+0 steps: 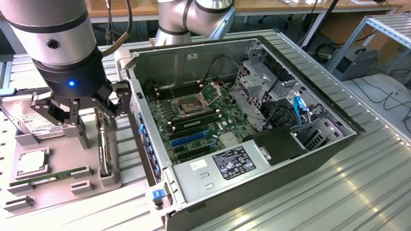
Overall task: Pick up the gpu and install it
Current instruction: 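Pick up the gpu and move the gpu toward the slot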
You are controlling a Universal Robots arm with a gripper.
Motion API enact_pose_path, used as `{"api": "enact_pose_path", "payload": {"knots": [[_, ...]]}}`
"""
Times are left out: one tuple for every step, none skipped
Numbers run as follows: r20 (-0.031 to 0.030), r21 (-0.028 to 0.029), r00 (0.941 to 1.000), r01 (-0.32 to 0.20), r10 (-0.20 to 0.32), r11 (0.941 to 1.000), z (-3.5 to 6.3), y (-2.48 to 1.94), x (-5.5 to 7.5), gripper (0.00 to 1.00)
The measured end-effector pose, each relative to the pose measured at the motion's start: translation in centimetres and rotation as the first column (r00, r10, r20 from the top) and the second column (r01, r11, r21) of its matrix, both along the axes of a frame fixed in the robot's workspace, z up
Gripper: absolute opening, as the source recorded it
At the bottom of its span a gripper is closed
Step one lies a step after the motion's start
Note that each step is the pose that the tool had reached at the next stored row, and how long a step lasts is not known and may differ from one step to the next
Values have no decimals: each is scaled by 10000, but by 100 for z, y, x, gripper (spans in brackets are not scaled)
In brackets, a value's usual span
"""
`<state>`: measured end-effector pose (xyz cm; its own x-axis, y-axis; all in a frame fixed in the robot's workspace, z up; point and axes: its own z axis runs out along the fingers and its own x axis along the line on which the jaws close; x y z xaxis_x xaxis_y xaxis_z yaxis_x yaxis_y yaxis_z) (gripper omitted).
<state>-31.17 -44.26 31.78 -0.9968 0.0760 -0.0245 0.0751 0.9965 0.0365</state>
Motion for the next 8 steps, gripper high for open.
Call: {"api": "enact_pose_path", "payload": {"knots": [[0,-3,10000,1,-1,10000,-4,1,3,60],[-1,-8,10000,0,0,10000,-7,2,10,60],[-2,-14,10000,0,0,10000,-12,3,14,60],[-1,-18,10000,1,-1,10000,-19,4,16,60],[-1,-22,10000,1,-1,10000,-23,5,17,60],[-1,-24,10000,0,0,10000,-27,5,18,60],[-2,-26,10000,0,0,10000,-30,5,18,60],[-3,-26,10000,-1,1,10000,-32,5,18,60]]}}
